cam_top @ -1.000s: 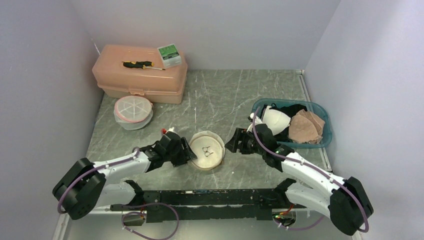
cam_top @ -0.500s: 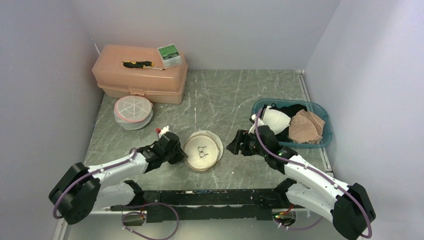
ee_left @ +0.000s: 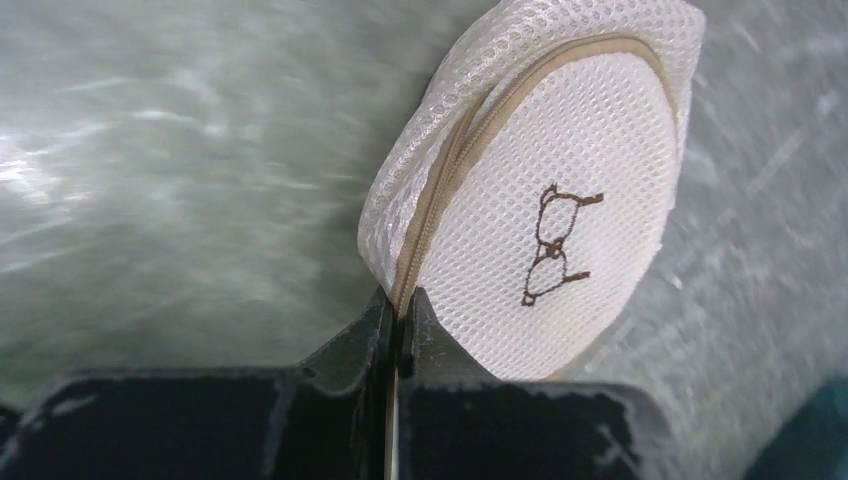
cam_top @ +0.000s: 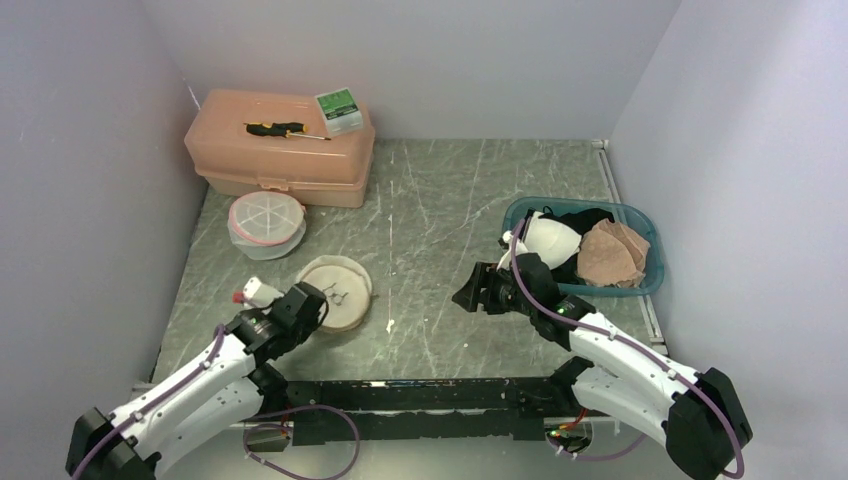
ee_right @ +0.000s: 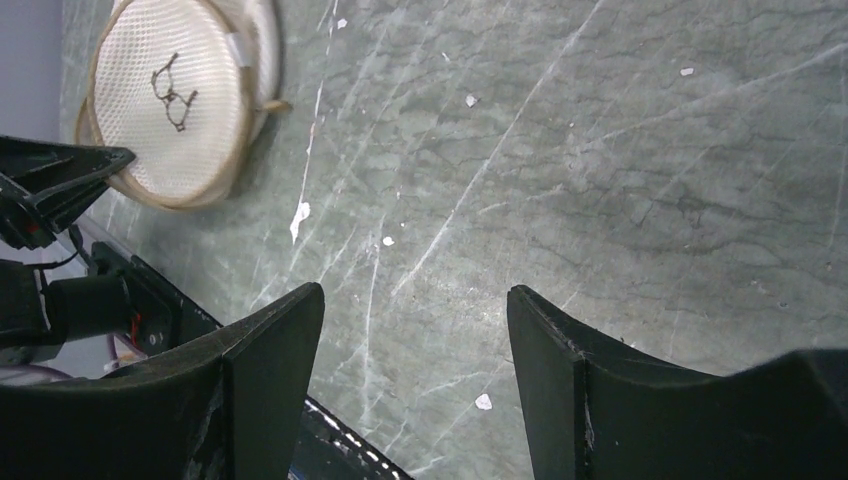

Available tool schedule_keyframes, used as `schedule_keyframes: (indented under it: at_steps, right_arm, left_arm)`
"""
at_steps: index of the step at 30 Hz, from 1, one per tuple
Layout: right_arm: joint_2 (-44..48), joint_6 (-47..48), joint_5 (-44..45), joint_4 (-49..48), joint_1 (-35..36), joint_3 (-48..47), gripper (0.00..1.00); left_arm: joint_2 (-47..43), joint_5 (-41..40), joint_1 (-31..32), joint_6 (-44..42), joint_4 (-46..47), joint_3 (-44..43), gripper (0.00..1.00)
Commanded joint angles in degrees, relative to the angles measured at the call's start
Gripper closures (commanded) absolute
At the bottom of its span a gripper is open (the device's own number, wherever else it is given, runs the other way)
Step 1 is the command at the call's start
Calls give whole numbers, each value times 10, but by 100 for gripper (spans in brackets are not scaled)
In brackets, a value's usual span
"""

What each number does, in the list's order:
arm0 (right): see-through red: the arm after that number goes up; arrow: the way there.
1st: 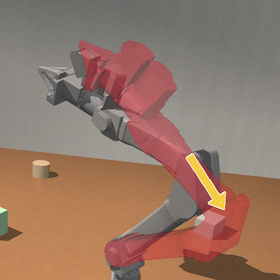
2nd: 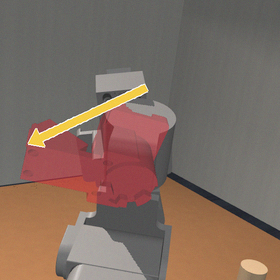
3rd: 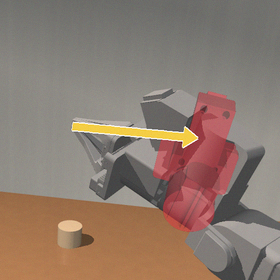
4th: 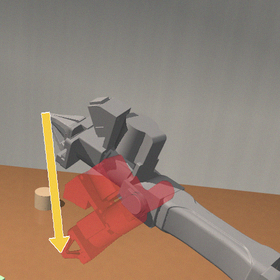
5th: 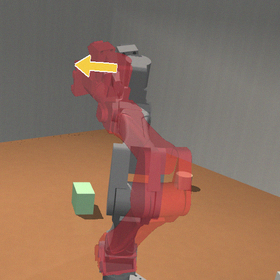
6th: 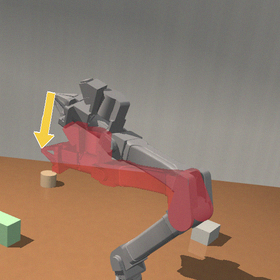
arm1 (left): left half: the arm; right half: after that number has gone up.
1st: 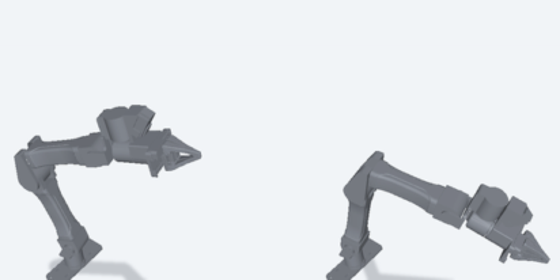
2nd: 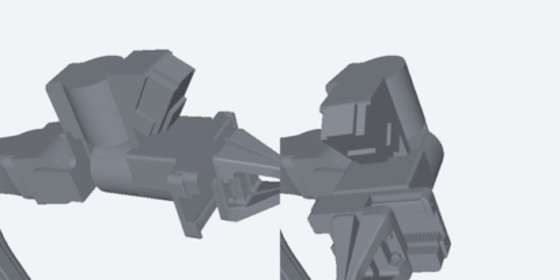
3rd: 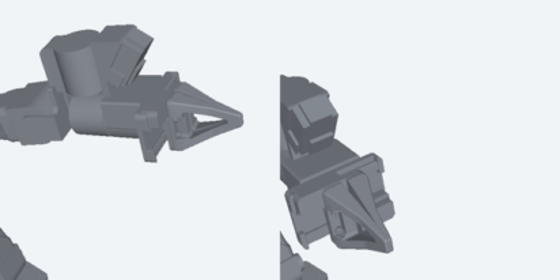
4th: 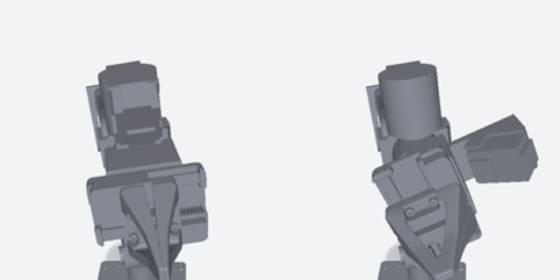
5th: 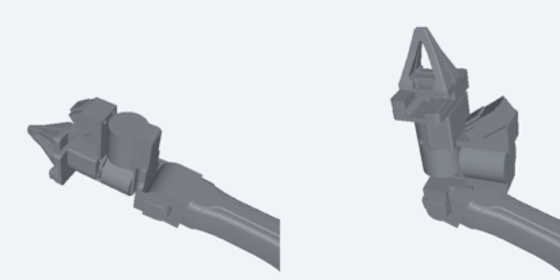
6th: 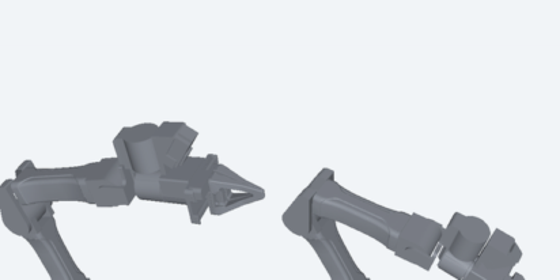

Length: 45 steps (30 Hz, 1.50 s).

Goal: Unzip the laundry bag and remove the bra
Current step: Move the laundry bag to the center of the board.

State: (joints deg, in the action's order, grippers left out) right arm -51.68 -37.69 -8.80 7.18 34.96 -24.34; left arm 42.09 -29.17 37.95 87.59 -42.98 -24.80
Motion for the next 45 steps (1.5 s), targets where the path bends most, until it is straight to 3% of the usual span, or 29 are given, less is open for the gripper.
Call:
schedule_keyframes:
  at_steps: [1,4,10,17,20,21,22,28,30,32,35,38,45]
  right_arm:
    - [5,-4,-24,-35,-2,11,29]
    - [5,-7,-33,-40,-2,15,29]
    - [7,-8,-42,-39,-2,19,30]
    - [34,10,-16,-19,-1,18,29]
    - [30,14,-16,-26,-1,14,29]
    - [26,15,-17,-28,-1,12,29]
    - [19,16,-17,-31,-2,9,29]
    - [9,20,-20,-40,-1,2,28]
    - [11,24,-20,-39,-2,2,29]
    - [11,26,-23,-39,-2,3,28]
    - [12,25,-36,-49,-2,6,29]
    - [10,24,-48,-58,-1,9,29]
    - [23,25,-64,-68,-2,21,29]
  left_arm:
    - [-37,-86,-5,200,-237,-14,97]
    - [-63,-88,-5,273,-297,-7,97]
    - [-93,-106,-5,333,-319,6,94]
    - [-54,-109,-5,206,-357,-104,58]
    - [-61,-93,-5,99,-326,-154,28]
    - [-60,-90,-5,50,-297,-168,9]
    - [-54,-85,-5,19,-270,-187,6]
    - [15,-134,-10,-195,-131,-277,6]
    - [35,-117,-50,-302,-38,-300,6]
    - [77,-35,-140,-367,12,-331,6]
    - [148,168,-346,-377,66,-340,6]
    - [195,304,-475,-360,148,-295,13]
    - [295,364,-568,-374,236,-276,20]
